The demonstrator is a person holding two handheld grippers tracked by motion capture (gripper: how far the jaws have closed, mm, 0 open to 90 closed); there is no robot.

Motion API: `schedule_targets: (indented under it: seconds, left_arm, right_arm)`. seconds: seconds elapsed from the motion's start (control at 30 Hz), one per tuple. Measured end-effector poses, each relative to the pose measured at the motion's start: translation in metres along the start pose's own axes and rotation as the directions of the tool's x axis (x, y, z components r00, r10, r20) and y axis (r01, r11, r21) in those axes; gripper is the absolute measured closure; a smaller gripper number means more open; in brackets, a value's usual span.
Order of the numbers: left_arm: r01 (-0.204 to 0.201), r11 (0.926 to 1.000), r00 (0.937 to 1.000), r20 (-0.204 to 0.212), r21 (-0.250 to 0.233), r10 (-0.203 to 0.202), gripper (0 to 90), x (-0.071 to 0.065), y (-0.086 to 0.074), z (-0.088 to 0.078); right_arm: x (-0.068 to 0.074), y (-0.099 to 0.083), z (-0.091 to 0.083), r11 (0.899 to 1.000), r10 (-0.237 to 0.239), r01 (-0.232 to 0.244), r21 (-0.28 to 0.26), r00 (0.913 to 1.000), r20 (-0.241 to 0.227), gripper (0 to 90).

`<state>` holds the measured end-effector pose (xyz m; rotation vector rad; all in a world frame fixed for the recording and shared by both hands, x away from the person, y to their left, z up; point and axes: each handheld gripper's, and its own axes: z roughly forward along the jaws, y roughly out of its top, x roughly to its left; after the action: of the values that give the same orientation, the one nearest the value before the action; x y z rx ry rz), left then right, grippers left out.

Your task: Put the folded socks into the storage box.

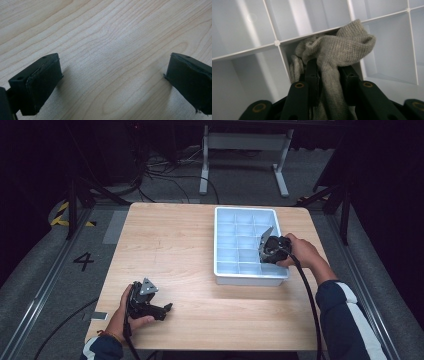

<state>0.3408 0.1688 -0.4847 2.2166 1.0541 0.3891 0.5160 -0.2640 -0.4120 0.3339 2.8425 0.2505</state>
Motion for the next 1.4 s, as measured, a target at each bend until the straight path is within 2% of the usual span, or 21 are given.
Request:
schedule_targets:
  seconds: [0.23,0.37,0.6,0.73,0.8,0.9,1.23,1.27,1.4]
  left_arm:
    - [-0.001,1.0,1.0,-0.002,0.002,0.001,0.5,0.0,0.0,0.0]
    - [-0.001,1.0,1.0,-0.002,0.001,0.001,0.5,0.0,0.0,0.0]
    - [-0.001,1.0,1.0,-0.001,0.0,0.001,0.5,0.0,0.0,0.0]
    - [-0.001,1.0,1.0,-0.002,0.001,0.001,0.5,0.0,0.0,0.0]
    - [-0.001,1.0,1.0,-0.002,0.001,0.001,0.5,0.0,0.0,0.0]
    - [-0.002,1.0,1.0,-0.001,0.0,0.002,0.5,0.0,0.0,0.0]
    - [-0.002,1.0,1.0,-0.002,0.001,0.002,0.5,0.0,0.0,0.0]
    - [-0.001,1.0,1.0,-0.002,0.001,0.001,0.5,0.0,0.0,0.0]
    - [-0.001,1.0,1.0,-0.001,0.0,0.001,0.5,0.0,0.0,0.0]
  right_arm:
    - [-0.002,-0.008,-0.005,0.998,0.04,-0.04,-0.055,0.9992,-0.009,66.4]
    - [-0.003,-0.014,-0.015,0.99,0.072,-0.075,-0.118,0.9971,-0.023,62.7]
    - [-0.003,-0.02,-0.029,0.984,0.076,-0.08,-0.158,0.9967,-0.027,68.0]
    - [-0.001,-0.016,-0.026,0.99,0.066,-0.067,-0.124,0.9977,-0.013,75.2]
    - [-0.001,-0.016,-0.025,0.99,0.067,-0.068,-0.124,0.9977,-0.015,76.5]
    - [0.0,-0.014,-0.021,0.994,0.059,-0.06,-0.091,0.9982,-0.012,78.5]
    - [-0.001,-0.009,-0.009,0.998,0.052,-0.053,-0.04,0.9985,-0.014,80.3]
    - [0.0,-0.009,-0.007,0.997,0.065,-0.065,-0.037,0.9978,-0.011,80.3]
    - [0.001,-0.007,-0.003,0.999,0.051,-0.051,-0.017,0.9987,-0.01,80.5]
